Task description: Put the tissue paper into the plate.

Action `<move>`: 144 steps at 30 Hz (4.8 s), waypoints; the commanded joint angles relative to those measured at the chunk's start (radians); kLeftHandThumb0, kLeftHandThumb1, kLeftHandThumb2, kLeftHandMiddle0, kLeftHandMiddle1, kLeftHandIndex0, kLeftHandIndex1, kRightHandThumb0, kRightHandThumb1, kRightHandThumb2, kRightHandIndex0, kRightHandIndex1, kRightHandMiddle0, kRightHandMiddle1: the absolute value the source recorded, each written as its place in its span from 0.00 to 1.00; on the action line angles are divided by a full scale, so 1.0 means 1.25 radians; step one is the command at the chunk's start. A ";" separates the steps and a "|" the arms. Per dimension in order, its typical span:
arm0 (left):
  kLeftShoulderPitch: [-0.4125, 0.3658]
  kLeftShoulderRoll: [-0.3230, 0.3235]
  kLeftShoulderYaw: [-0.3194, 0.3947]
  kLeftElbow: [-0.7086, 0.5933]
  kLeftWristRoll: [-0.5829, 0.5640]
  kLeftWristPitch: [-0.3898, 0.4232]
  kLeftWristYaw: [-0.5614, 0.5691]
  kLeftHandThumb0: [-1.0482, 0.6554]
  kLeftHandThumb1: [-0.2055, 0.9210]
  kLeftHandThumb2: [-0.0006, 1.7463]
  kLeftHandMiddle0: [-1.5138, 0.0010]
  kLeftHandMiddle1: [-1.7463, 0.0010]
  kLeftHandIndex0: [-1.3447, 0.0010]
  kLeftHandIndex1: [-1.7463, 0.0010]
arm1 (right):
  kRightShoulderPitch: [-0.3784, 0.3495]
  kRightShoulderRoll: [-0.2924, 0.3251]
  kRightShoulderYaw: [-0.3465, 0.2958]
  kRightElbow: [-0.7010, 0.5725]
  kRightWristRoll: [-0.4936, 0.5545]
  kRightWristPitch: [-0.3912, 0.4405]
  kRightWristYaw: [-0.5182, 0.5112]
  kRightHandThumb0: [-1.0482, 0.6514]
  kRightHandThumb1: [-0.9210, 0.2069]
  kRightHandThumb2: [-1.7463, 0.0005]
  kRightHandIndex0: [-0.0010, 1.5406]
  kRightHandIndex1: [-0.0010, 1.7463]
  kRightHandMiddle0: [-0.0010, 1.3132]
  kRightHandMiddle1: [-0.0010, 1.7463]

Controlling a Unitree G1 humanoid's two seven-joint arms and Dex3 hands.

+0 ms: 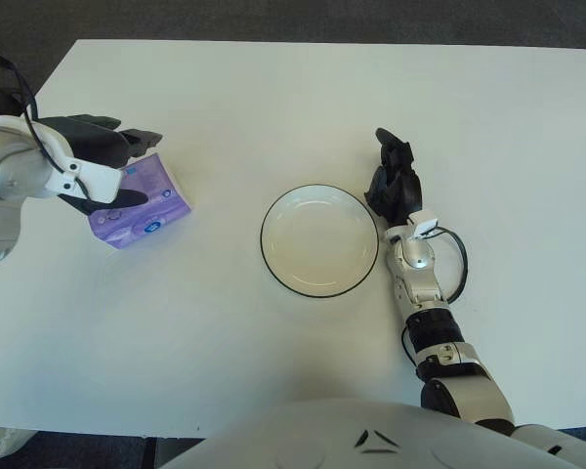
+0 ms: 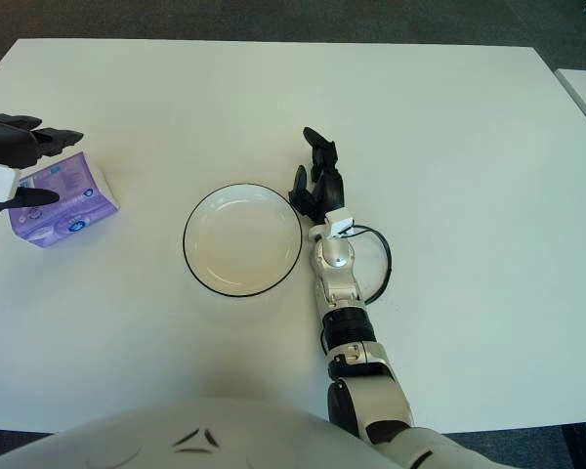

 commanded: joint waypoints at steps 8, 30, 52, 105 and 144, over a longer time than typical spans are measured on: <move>0.015 -0.003 -0.015 -0.012 0.025 0.029 -0.009 0.00 1.00 0.45 1.00 1.00 1.00 1.00 | 0.071 -0.017 -0.023 0.078 0.012 0.048 0.003 0.23 0.00 0.51 0.15 0.01 0.00 0.38; 0.064 -0.038 -0.065 -0.026 0.170 0.084 -0.011 0.00 1.00 0.55 0.97 0.99 1.00 1.00 | 0.068 -0.021 -0.036 0.085 0.019 0.032 0.020 0.22 0.00 0.51 0.15 0.01 0.00 0.40; 0.042 -0.055 -0.105 0.058 0.153 0.009 0.004 0.00 1.00 0.39 1.00 1.00 1.00 1.00 | 0.067 -0.025 -0.033 0.084 0.013 0.035 0.013 0.22 0.00 0.51 0.15 0.01 0.00 0.42; 0.047 -0.183 -0.064 0.136 0.151 0.029 0.299 0.00 1.00 0.40 1.00 1.00 1.00 1.00 | 0.077 -0.024 -0.040 0.084 0.027 0.040 0.029 0.23 0.00 0.52 0.16 0.00 0.00 0.41; 0.037 -0.268 -0.134 0.099 0.312 0.186 0.278 0.00 1.00 0.59 0.99 1.00 1.00 1.00 | 0.080 -0.034 -0.061 0.099 0.060 0.046 0.067 0.23 0.00 0.52 0.16 0.00 0.00 0.42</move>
